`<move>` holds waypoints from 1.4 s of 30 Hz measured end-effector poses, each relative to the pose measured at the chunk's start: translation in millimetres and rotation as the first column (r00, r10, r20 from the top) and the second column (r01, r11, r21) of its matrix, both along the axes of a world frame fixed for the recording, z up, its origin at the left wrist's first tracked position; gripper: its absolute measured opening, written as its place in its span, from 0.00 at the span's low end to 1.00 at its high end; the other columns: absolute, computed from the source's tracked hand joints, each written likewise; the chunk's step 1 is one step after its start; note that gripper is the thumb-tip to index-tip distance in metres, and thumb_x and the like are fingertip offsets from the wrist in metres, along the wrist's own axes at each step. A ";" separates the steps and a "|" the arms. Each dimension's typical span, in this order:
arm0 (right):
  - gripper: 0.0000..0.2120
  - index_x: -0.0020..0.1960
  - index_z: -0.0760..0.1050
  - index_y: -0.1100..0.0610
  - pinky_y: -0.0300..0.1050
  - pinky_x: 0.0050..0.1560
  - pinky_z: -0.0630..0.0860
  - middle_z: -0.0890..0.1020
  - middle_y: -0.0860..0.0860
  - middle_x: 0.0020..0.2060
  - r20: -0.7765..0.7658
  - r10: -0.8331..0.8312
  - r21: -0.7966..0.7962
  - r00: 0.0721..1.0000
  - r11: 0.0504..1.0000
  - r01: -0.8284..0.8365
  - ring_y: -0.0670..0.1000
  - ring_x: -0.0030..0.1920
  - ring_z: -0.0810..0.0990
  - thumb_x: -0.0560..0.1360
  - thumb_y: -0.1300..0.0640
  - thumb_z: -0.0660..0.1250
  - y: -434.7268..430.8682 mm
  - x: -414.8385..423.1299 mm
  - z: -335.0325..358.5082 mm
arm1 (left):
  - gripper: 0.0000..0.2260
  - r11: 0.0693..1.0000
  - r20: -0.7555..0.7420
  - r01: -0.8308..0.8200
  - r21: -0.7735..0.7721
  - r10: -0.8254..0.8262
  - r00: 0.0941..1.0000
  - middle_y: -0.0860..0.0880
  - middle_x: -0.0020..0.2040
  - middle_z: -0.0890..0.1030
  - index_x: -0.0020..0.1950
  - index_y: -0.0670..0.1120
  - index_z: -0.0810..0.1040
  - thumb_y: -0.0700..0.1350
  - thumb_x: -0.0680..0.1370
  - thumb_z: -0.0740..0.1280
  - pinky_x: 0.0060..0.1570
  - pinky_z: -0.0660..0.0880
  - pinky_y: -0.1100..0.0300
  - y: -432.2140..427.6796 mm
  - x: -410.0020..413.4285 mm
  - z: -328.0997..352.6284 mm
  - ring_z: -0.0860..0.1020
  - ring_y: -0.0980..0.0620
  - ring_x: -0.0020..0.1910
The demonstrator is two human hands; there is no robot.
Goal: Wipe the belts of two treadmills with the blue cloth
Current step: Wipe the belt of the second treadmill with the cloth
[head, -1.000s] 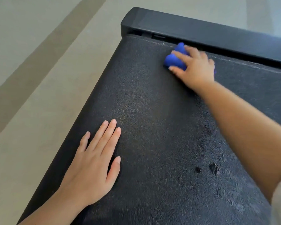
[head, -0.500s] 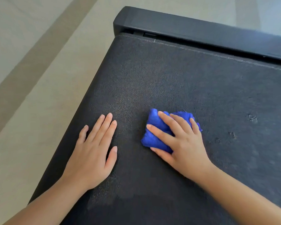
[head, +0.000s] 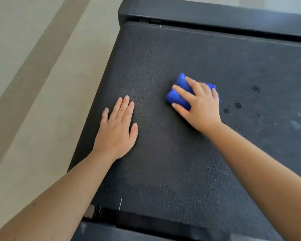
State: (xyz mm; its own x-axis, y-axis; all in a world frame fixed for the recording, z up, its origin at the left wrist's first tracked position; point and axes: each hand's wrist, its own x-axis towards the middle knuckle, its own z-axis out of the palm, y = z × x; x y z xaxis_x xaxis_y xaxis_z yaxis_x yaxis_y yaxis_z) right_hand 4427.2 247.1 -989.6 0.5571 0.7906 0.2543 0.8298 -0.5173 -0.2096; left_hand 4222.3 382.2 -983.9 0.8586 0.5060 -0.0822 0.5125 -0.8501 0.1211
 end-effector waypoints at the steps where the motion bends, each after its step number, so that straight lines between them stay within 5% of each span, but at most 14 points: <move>1: 0.24 0.63 0.76 0.47 0.67 0.57 0.67 0.73 0.55 0.66 -0.007 0.033 0.011 0.999 0.999 -0.033 0.61 0.59 0.74 0.71 0.40 0.59 -18.1 -29.1 -0.6 | 0.29 1.000 0.006 -0.003 0.007 0.003 1.000 0.47 0.77 0.50 0.76 0.44 0.53 0.54 0.77 0.43 0.71 0.49 0.46 -0.7 -0.8 -0.6 0.47 0.49 0.76; 5: 0.22 0.63 0.74 0.43 0.67 0.58 0.67 0.73 0.52 0.66 -0.007 0.156 -0.005 0.988 0.988 -0.156 0.59 0.61 0.74 0.72 0.39 0.60 -72.9 -135.1 -1.8 | 0.32 1.000 0.024 0.009 -0.011 -0.009 1.000 0.45 0.77 0.53 0.75 0.41 0.57 0.55 0.74 0.41 0.70 0.52 0.44 -0.8 -0.3 -0.3 0.51 0.48 0.75; 9: 0.21 0.64 0.71 0.42 0.65 0.57 0.68 0.74 0.51 0.65 0.012 0.292 -0.039 0.956 0.956 -0.291 0.56 0.59 0.72 0.73 0.38 0.58 -71.8 -119.9 -1.0 | 0.31 1.000 0.038 0.014 -0.011 -0.013 0.999 0.46 0.77 0.52 0.75 0.41 0.56 0.54 0.75 0.42 0.70 0.51 0.44 -0.9 -1.0 -0.4 0.50 0.48 0.75; 17: 0.25 0.62 0.77 0.48 0.68 0.54 0.67 0.75 0.55 0.65 0.014 -0.164 -0.040 0.986 0.986 0.165 0.62 0.58 0.75 0.70 0.39 0.57 -27.1 -31.5 -3.3 | 0.26 1.000 -0.025 0.020 0.008 -0.020 0.999 0.47 0.77 0.45 0.77 0.45 0.48 0.52 0.81 0.49 0.72 0.46 0.46 3.3 -0.1 -2.6 0.43 0.50 0.76; 27: 0.21 0.63 0.73 0.43 0.67 0.59 0.66 0.73 0.51 0.66 0.021 -0.129 -0.014 0.991 0.991 0.130 0.57 0.61 0.73 0.72 0.40 0.60 -136.1 -196.9 -6.9 | 0.27 0.997 -0.108 0.024 0.071 -0.016 0.994 0.45 0.77 0.45 0.77 0.44 0.47 0.54 0.81 0.49 0.71 0.47 0.45 0.9 4.3 0.0 0.44 0.47 0.76; 33: 0.22 0.64 0.71 0.42 0.68 0.55 0.69 0.75 0.52 0.65 0.059 -0.020 -0.062 0.998 0.998 0.023 0.57 0.60 0.72 0.71 0.38 0.58 -133.3 -146.4 -3.7 | 0.28 0.997 -0.117 0.048 0.054 -0.041 0.992 0.39 0.76 0.50 0.75 0.38 0.52 0.53 0.80 0.51 0.68 0.54 0.38 -47.4 -3.1 4.7 0.49 0.38 0.74; 36: 0.24 0.62 0.76 0.45 0.68 0.55 0.68 0.75 0.53 0.65 0.037 -0.192 -0.089 0.981 0.977 0.195 0.61 0.59 0.76 0.70 0.38 0.58 -124.2 -99.6 1.5 | 0.31 0.974 -0.063 0.223 0.027 -0.221 0.973 0.36 0.73 0.61 0.71 0.35 0.64 0.54 0.75 0.49 0.62 0.62 0.35 -92.1 -1.1 2.8 0.60 0.35 0.71; 39: 0.23 0.65 0.73 0.46 0.67 0.59 0.63 0.70 0.53 0.69 -0.047 -0.358 -0.121 0.933 0.929 0.350 0.62 0.64 0.70 0.72 0.40 0.64 -113.3 -62.4 6.0 | 0.31 0.940 -0.062 0.340 0.027 -0.337 0.939 0.40 0.76 0.54 0.75 0.38 0.56 0.55 0.76 0.42 0.69 0.56 0.42 -104.1 3.8 -0.7 0.52 0.41 0.75; 42: 0.24 0.63 0.75 0.47 0.69 0.57 0.65 0.72 0.54 0.67 -0.007 -0.319 -0.067 0.948 0.946 0.318 0.62 0.62 0.73 0.71 0.40 0.60 -122.1 -77.6 3.0 | 0.30 0.940 -0.024 0.340 0.009 -0.340 0.940 0.39 0.75 0.58 0.73 0.37 0.60 0.54 0.76 0.45 0.67 0.60 0.42 -102.0 3.3 -3.6 0.57 0.41 0.74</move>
State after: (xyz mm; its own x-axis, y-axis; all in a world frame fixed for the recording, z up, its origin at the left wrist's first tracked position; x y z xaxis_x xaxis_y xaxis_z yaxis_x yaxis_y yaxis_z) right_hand 4349.6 125.0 -986.6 0.7864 0.5854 0.1971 0.6160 -0.7667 -0.1806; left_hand 4225.7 280.2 -987.5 0.9778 0.1851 -0.0985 0.1948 -0.9756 0.1012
